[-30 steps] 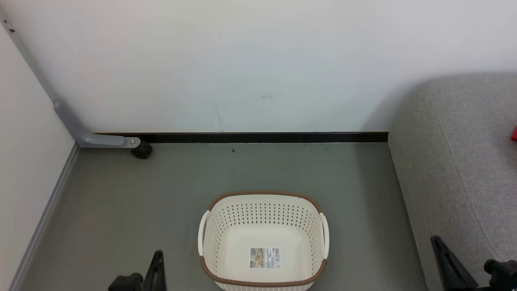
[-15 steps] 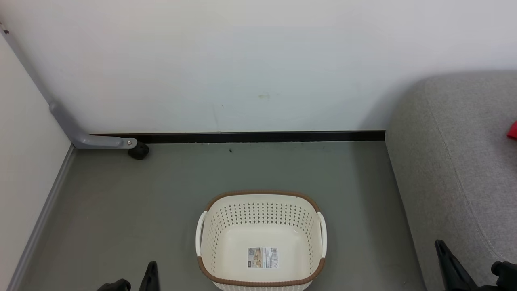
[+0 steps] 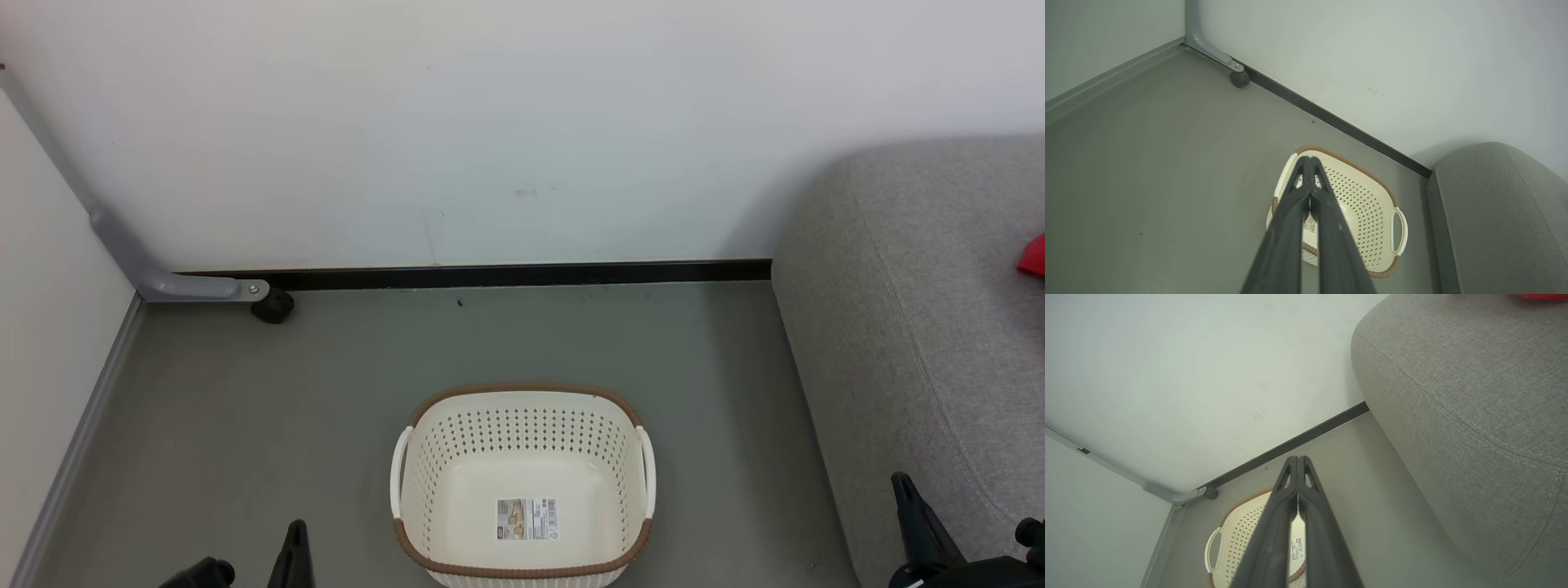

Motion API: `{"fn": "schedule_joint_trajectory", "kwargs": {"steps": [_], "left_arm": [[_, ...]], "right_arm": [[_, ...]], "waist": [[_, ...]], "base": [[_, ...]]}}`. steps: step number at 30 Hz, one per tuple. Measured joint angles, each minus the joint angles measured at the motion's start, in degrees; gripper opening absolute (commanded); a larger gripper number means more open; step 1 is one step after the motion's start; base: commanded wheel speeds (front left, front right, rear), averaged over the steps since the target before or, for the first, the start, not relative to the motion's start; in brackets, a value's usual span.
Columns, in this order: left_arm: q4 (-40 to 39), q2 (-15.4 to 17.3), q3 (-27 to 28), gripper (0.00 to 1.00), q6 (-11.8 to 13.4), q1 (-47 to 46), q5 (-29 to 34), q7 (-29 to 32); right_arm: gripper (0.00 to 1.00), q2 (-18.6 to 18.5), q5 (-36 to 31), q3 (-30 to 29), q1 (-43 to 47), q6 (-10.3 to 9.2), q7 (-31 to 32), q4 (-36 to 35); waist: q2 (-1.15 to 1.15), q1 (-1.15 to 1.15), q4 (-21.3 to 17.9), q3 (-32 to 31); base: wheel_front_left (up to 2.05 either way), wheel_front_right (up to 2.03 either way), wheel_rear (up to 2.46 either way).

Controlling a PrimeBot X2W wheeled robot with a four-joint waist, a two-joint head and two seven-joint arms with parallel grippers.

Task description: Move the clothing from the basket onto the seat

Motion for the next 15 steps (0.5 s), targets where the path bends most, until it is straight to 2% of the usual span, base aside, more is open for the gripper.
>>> {"fn": "schedule_joint_trajectory", "kwargs": {"steps": [15], "left_arm": [[-2.27,-0.01,1.93,0.00,-1.49,-0.48,-10.84,3.20]], "right_arm": [[0.00,2.37,8.75,-3.76,-1.36,0.64,3.24,0.15]], "waist": [[0.00,0.00,-0.72,0.24]], "base": [[0.00,0.00,0.00]]}}
